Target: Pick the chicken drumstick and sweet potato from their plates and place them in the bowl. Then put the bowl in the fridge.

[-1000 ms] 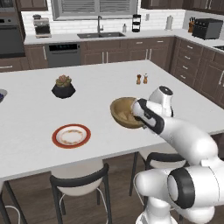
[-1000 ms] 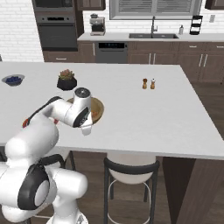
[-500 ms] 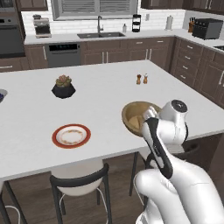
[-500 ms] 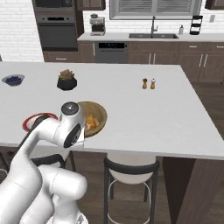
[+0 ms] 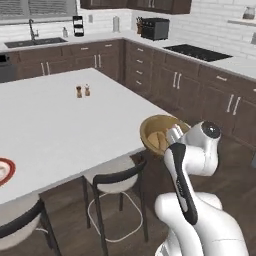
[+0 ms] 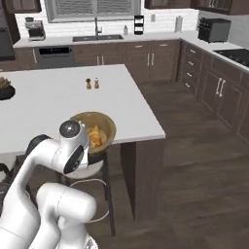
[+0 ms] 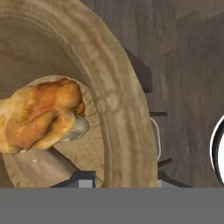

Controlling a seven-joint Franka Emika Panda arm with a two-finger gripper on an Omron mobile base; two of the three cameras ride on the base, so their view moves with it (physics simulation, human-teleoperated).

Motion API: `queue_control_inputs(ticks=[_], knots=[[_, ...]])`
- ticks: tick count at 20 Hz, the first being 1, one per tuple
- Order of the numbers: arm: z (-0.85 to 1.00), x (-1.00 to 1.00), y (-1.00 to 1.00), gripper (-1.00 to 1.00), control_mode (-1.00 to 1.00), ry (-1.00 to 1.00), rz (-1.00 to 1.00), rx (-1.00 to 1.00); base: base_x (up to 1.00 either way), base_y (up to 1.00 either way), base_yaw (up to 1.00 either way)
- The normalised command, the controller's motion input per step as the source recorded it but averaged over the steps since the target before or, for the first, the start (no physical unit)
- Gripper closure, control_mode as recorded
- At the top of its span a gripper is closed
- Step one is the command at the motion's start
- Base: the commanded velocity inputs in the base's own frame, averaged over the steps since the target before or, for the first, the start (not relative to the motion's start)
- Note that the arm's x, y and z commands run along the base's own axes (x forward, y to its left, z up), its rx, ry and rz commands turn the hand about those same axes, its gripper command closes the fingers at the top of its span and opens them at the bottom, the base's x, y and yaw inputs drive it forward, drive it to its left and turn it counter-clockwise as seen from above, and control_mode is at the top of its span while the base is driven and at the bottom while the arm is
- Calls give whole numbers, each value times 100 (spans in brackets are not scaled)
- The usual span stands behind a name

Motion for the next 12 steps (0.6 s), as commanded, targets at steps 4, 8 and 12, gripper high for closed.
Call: queue_control_inputs(ticks=[4, 8, 12], knots=[[0, 0, 0, 100, 100, 0, 0, 0, 39, -100, -60], [0, 0, 0, 100, 100, 0, 0, 0, 53, -100, -54], [0, 0, 0, 100, 100, 0, 0, 0, 76, -100, -47]])
